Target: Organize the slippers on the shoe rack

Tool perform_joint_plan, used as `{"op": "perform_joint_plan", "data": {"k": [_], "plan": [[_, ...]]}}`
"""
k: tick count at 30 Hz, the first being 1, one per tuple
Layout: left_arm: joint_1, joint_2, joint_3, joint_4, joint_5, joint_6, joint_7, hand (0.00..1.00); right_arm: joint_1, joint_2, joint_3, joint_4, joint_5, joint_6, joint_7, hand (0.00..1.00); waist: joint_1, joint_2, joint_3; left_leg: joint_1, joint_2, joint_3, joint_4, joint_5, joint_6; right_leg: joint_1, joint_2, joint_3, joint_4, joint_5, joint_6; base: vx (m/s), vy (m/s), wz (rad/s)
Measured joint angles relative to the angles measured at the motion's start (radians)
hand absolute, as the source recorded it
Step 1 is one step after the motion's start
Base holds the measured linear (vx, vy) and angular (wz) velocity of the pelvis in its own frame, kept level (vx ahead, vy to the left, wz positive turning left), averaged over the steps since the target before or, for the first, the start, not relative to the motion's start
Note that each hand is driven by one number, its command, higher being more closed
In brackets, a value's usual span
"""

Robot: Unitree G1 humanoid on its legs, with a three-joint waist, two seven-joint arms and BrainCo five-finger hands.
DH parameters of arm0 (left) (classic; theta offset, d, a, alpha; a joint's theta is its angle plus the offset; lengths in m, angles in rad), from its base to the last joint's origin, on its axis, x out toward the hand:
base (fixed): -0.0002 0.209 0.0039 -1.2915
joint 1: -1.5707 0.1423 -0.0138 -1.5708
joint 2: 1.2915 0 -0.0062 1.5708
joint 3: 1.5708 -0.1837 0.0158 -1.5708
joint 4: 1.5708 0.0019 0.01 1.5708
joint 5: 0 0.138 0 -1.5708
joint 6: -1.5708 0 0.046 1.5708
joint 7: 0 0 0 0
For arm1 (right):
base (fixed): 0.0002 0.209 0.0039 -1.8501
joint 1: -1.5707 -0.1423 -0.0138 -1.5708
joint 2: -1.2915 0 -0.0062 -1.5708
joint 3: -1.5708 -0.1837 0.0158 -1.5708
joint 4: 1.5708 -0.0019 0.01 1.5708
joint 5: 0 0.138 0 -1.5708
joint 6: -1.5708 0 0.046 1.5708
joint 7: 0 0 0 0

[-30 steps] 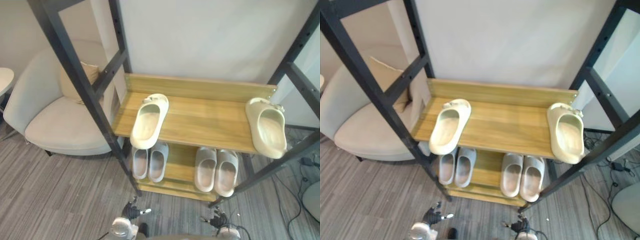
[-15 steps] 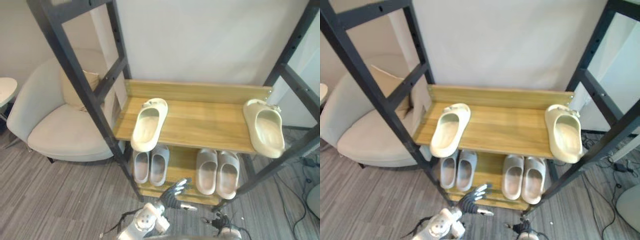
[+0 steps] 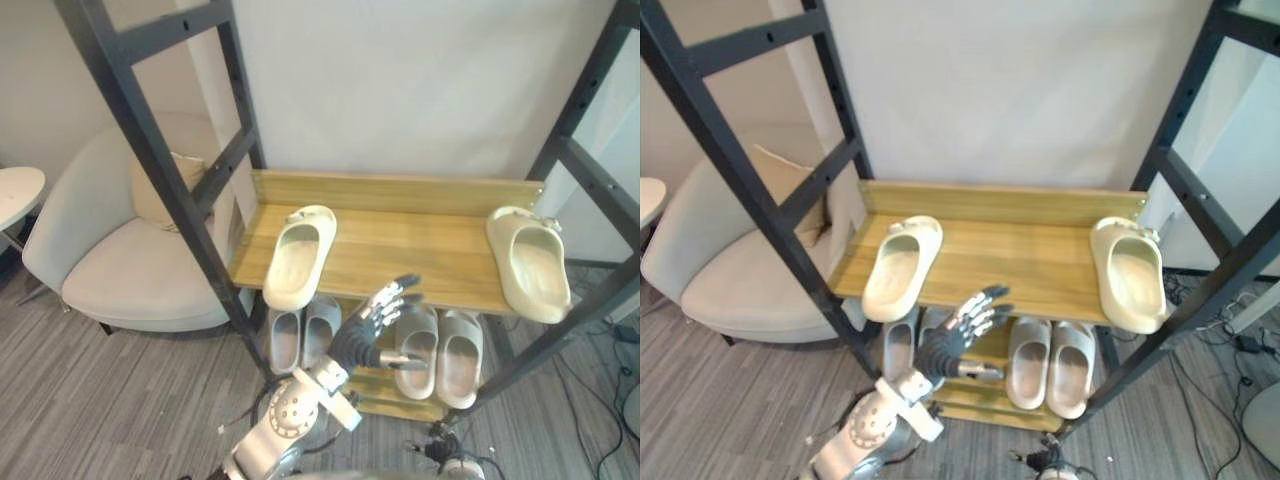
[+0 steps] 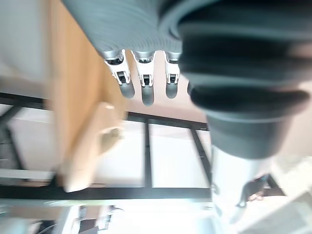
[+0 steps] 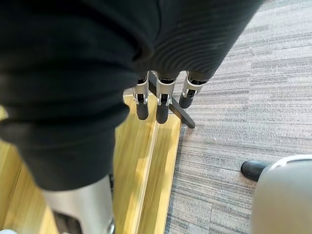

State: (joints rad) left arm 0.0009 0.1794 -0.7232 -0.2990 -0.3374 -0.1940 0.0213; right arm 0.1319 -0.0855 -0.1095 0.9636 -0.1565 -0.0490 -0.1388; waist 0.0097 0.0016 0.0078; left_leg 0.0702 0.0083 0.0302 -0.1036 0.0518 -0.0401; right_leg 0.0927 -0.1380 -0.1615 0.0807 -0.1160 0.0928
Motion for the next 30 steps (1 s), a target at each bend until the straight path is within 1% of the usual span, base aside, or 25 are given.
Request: {"op": "perform_joint_plan", "data": {"k": [3, 5, 10, 14, 17, 19, 20, 22, 26, 27, 30], "plan": [[-0.031, -0.002, 0.038, -0.066, 0.001, -0.005, 0.026, 0.00, -0.001, -0.009, 0.001, 0.015, -0.001, 0.002, 0.000, 0.00, 0.000, 0.000, -0.006, 0.002, 0.000, -0.002, -0.001, -0.002, 0.002, 0.006, 0.000, 0.001, 0.000, -0.001, 0.000, -0.04, -0.008, 0.00], [-0.069, -0.004, 0.085, -0.086, 0.003, -0.020, 0.051, 0.00, -0.003, -0.020, 0.006, 0.034, -0.001, 0.003, 0.002, 0.00, 0.001, 0.002, -0.014, 0.004, -0.001, -0.006, -0.003, -0.002, 0.002, 0.008, 0.000, 0.001, 0.001, -0.001, -0.001, -0.04, -0.007, 0.02], [-0.182, -0.002, 0.201, -0.083, 0.032, -0.022, 0.091, 0.00, 0.029, -0.044, 0.016, 0.044, -0.002, 0.021, 0.011, 0.00, 0.001, 0.006, -0.019, 0.004, 0.000, -0.012, -0.005, -0.001, 0.002, 0.009, 0.001, -0.002, 0.004, -0.003, -0.003, -0.03, -0.007, 0.03], [-0.250, 0.007, 0.262, -0.067, 0.070, -0.025, 0.108, 0.00, 0.060, -0.048, 0.015, 0.050, -0.002, 0.031, 0.017, 0.00, -0.002, 0.008, -0.020, 0.003, -0.001, -0.012, -0.005, -0.001, 0.003, 0.007, 0.001, -0.002, 0.005, -0.002, -0.003, 0.00, 0.000, 0.00], [-0.324, 0.040, 0.341, 0.050, 0.111, -0.027, 0.115, 0.00, 0.065, -0.051, 0.012, 0.053, -0.002, 0.032, 0.029, 0.00, -0.012, 0.012, -0.020, 0.000, -0.001, -0.011, -0.005, -0.001, 0.003, 0.002, 0.001, 0.000, 0.006, -0.004, -0.006, 0.00, 0.000, 0.00], [-0.352, 0.072, 0.359, 0.127, 0.138, -0.028, 0.130, 0.00, 0.062, -0.051, 0.005, 0.049, -0.002, 0.033, 0.037, 0.00, -0.012, 0.012, -0.017, 0.005, -0.003, -0.011, -0.006, -0.001, 0.002, -0.001, 0.003, -0.002, 0.003, -0.009, -0.014, 0.00, 0.000, 0.00], [-0.362, 0.100, 0.374, 0.180, 0.142, -0.022, 0.133, 0.00, 0.061, -0.050, 0.002, 0.045, -0.002, 0.033, 0.043, 0.00, -0.014, 0.010, -0.015, 0.003, -0.003, -0.011, -0.005, 0.000, 0.001, -0.007, 0.006, -0.001, 0.001, -0.009, -0.015, 0.00, 0.000, 0.00], [-0.363, 0.130, 0.393, 0.235, 0.149, -0.012, 0.134, 0.00, 0.062, -0.046, -0.003, 0.039, -0.002, 0.033, 0.046, 0.00, -0.020, 0.007, -0.009, 0.003, -0.001, -0.011, -0.005, 0.001, 0.000, -0.007, 0.008, -0.002, -0.004, -0.011, -0.019, 0.00, 0.000, 0.00], [-0.379, 0.187, 0.429, 0.328, 0.179, 0.007, 0.134, 0.00, 0.053, -0.041, -0.009, 0.034, -0.001, 0.033, 0.049, 0.00, -0.023, 0.000, 0.020, 0.000, 0.004, -0.011, -0.005, -0.002, -0.003, -0.006, 0.013, -0.004, -0.016, -0.011, -0.021, 0.01, -0.004, 0.00], [-0.386, 0.211, 0.443, 0.352, 0.182, 0.012, 0.134, 0.00, 0.044, -0.041, -0.012, 0.034, -0.001, 0.036, 0.050, 0.00, -0.024, -0.002, 0.028, -0.002, 0.004, -0.010, -0.005, -0.003, -0.005, -0.007, 0.013, -0.004, -0.018, -0.010, -0.020, 0.05, -0.012, -0.02], [-0.398, 0.244, 0.476, 0.372, 0.192, 0.024, 0.144, 0.00, 0.039, -0.027, -0.045, 0.032, -0.001, 0.037, 0.049, 0.00, -0.025, -0.006, 0.041, -0.002, 0.003, -0.004, -0.001, -0.006, -0.007, -0.006, 0.013, -0.002, -0.019, -0.007, -0.016, 0.06, -0.006, -0.03]]}}
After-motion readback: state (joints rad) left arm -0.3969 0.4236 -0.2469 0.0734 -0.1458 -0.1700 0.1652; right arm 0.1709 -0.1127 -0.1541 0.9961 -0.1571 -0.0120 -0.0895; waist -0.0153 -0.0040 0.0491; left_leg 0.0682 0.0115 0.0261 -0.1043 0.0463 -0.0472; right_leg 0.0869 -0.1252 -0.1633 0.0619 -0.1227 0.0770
